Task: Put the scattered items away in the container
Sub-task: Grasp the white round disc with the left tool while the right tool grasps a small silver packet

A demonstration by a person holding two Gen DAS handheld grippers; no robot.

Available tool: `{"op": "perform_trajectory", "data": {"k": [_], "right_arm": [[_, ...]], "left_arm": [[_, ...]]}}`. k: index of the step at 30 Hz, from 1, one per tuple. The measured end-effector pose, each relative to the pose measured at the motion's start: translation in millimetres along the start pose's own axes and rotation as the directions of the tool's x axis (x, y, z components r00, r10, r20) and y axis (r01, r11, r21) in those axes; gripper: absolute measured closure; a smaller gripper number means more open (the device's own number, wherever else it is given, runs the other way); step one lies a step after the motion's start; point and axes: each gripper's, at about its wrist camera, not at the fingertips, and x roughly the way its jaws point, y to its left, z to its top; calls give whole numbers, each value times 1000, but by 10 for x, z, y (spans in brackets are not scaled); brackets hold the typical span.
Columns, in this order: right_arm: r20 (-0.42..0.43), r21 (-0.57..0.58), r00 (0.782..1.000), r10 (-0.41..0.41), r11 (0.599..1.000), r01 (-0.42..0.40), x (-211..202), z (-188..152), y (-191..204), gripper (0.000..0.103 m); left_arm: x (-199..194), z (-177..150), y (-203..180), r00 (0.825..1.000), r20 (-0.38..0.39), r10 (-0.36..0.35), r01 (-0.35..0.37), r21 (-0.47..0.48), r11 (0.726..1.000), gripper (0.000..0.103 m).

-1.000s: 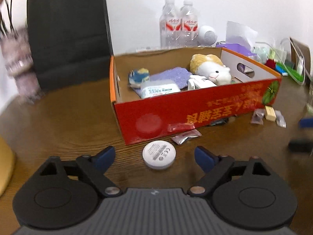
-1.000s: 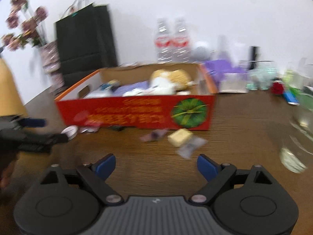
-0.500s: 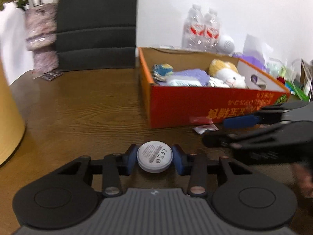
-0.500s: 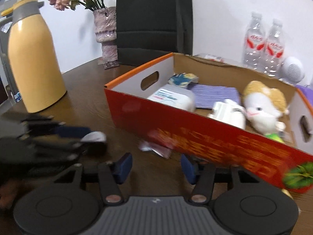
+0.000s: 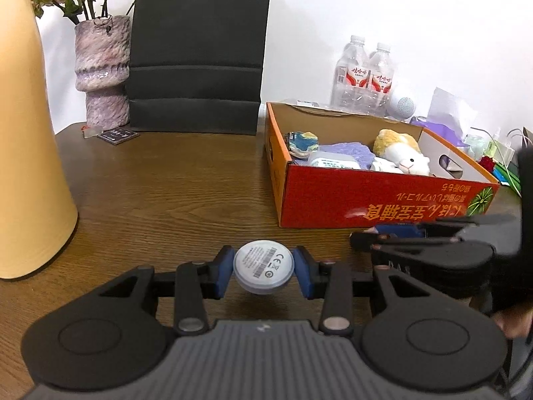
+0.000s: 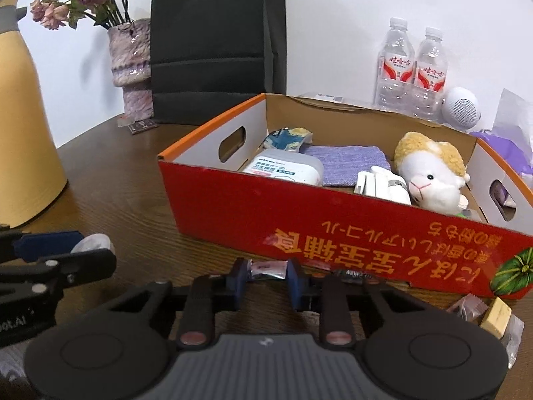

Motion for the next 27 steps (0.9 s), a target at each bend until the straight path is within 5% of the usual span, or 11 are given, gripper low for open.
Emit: {"op": "perform_trajectory", "data": {"k": [9, 14, 19, 21, 25, 27], "right_arm": [[-23, -6, 1000, 17, 1000, -17, -825, -576, 240, 80], [-8, -64, 998, 70, 995, -70, -1309, -817, 449, 101], [-38, -101, 991, 125, 987, -128, -1550, -1031, 537, 101], [-29, -102, 986, 163, 981, -165, -1662, -1111, 524, 99], [-4, -144, 964, 267, 954, -264, -1728, -1049, 561, 71], [-27, -151, 941, 337, 929, -337, -1589, -912, 690, 70]], "left_arm": [[-568, -498, -238, 999, 28, 39, -38, -47, 998, 63], [-1129, -797, -421, 998, 31, 56, -54, -78, 996, 63], [-1446, -953, -420, 991, 47, 127, -121, -105, 987, 63], [-1527, -1020, -380, 988, 38, 151, -146, -120, 982, 63], [-1697, -1120, -208, 975, 28, 219, -213, -146, 966, 63], [-1790, -1157, -61, 964, 25, 263, -256, -160, 953, 63]]}}
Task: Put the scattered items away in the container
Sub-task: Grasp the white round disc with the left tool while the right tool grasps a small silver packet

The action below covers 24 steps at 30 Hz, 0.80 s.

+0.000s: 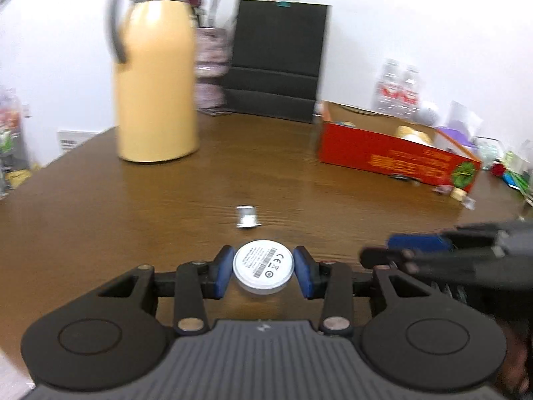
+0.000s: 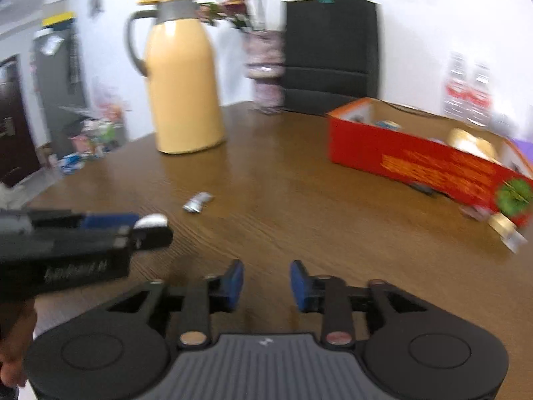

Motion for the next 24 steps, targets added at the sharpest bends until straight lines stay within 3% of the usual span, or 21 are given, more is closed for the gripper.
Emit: {"op": "perform_trajectory", "data": {"k": [4, 10, 12, 14, 15, 24], "right_arm": [[-61, 21, 990, 127, 992, -125, 496, 316, 249, 72], [-104, -32, 991, 80, 996, -83, 991, 599, 549, 74], [-89, -46, 994, 64, 997, -68, 1043, 596, 547, 77], [-85, -76, 996, 34, 996, -40, 1074, 610, 570, 90], [-88, -86, 996, 21, 996, -29, 1089, 625, 580, 92], [-146, -185, 989, 28, 981, -55, 858, 546, 663, 94]], "left_arm": [[-57, -16, 326, 998, -14, 69, -70, -66, 995, 63], [-10, 20, 574, 993, -8, 120, -120, -127, 985, 63], [53, 37, 604, 991, -23, 134, -136, -134, 982, 63], [113, 44, 605, 990, -43, 135, -139, -134, 981, 63], [150, 47, 593, 990, -54, 130, -136, -128, 982, 63], [127, 57, 590, 990, -65, 125, -133, -127, 983, 63]]}}
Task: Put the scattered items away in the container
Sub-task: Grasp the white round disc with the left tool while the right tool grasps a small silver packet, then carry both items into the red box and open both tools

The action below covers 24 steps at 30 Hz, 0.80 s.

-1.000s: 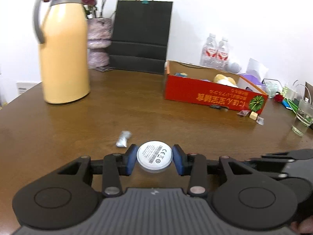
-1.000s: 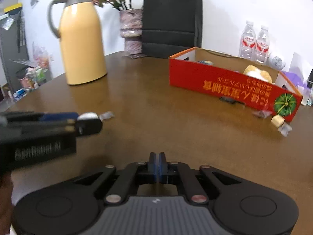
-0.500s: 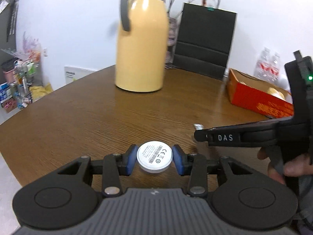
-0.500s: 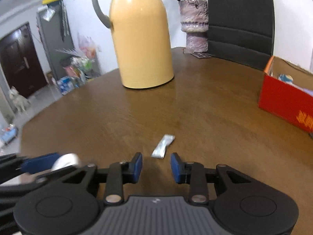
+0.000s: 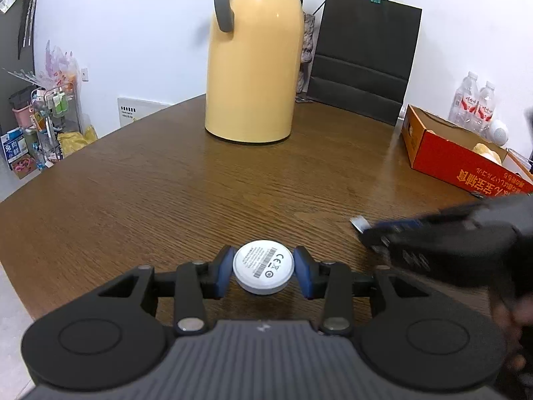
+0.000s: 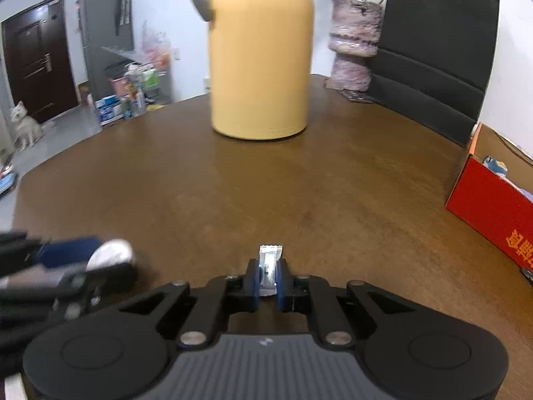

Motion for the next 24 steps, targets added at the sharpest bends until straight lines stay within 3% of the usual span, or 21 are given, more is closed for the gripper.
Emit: {"op": "perform_trajectory", "data": {"k": [4, 8, 11, 21, 24], "right_arm": [[-9, 11, 1000, -19, 1000, 19, -400, -376, -37, 94], [-108, 50, 994, -27, 998, 33, -780, -628, -137, 89], [-167, 68, 986, -8, 998, 20, -900, -638, -258, 89], [-216, 15, 976, 6, 1000, -2, -740, -474, -272, 87], [-238, -13, 971, 19, 1000, -22, -722, -449, -235, 93]], "left_arm": [[-19, -53, -53, 993, -51, -107, 107, 6, 994, 63], [-28, -123, -198, 984, -70, -161, 164, 36, 986, 63], [-34, -152, -294, 982, -71, -172, 177, 59, 983, 63], [-37, -184, -424, 976, -89, -200, 208, 89, 974, 63], [-25, -218, -481, 972, -98, -216, 225, 95, 970, 63]]}}
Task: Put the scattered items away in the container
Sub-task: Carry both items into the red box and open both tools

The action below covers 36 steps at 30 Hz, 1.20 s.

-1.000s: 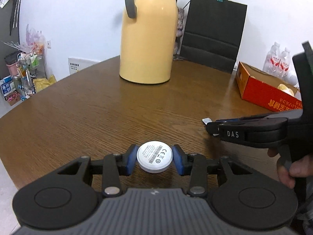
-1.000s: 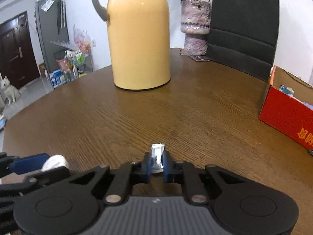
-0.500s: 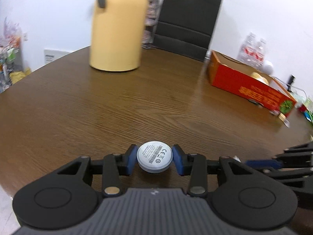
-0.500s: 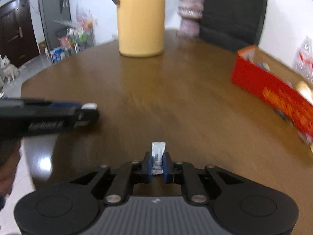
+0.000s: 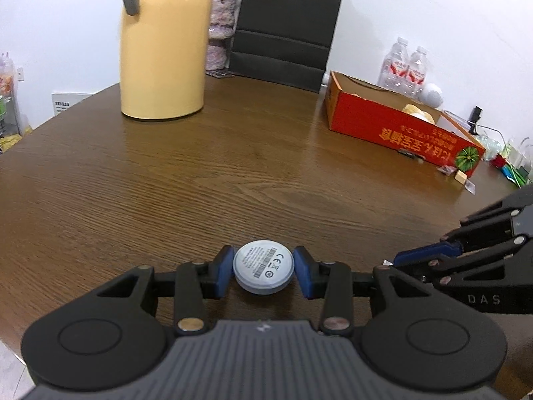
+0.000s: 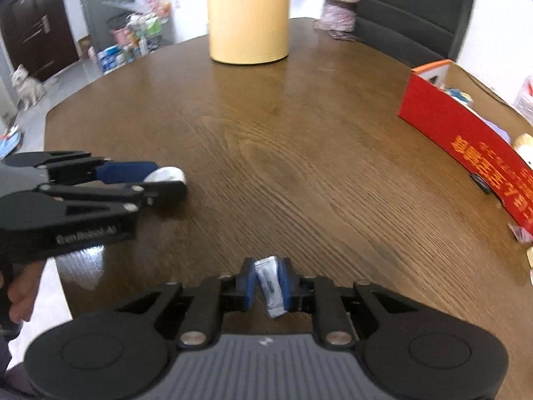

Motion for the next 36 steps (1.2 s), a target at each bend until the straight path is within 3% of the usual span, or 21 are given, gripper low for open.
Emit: {"op": "perform_trajectory", "data": {"k": [3, 6, 10, 14, 16, 17, 20, 23, 25, 29, 33, 36], "right_arm": [[17, 6, 999, -28, 1000, 28, -58, -87, 17, 97], [99, 78, 990, -99, 993, 91, -253, -228, -35, 103], [258, 285, 947, -191, 952, 115, -638, -592, -381, 103], [296, 415, 908, -295, 896, 156, -860, -892, -662, 102], [332, 378, 916, -228, 921, 92, -918, -932, -667, 92], [330, 322, 930, -160, 945, 48, -891, -906, -609, 87], [289, 165, 957, -19, 986, -30, -699, -815, -381, 86], [232, 48, 972, 36, 998, -48, -462, -679, -186, 86], [198, -2, 980, 32, 999, -32, -333, -623, -102, 86], [190, 9, 981, 33, 999, -36, -267, -542, -140, 95], [195, 107, 979, -64, 993, 43, -283, -636, -229, 96], [237, 256, 957, -165, 961, 102, -443, -870, -411, 96]], "left_arm": [[16, -5, -78, 1000, -2, -20, 20, 8, 1000, 63], [11, 24, -243, 998, 18, -59, 59, 4, 998, 63], [-13, 100, -625, 988, 88, -126, 121, 60, 991, 63], [61, 198, -819, 986, 89, -139, 129, 107, 986, 63], [26, 256, -710, 989, 97, -111, 102, 94, 990, 63], [3, 272, -638, 991, 99, -87, 78, 90, 993, 63], [-43, 275, -403, 996, 93, 17, -24, 73, 997, 63], [-47, 261, -252, 994, 90, 66, -69, 30, 997, 63], [-37, 247, -236, 994, 88, 60, -62, 22, 998, 63], [6, 206, -339, 997, 77, 10, -14, 52, 999, 63], [-4, 162, -494, 995, 82, -58, 53, 63, 997, 63], [32, 119, -665, 992, 61, -113, 110, 52, 993, 63]]}}
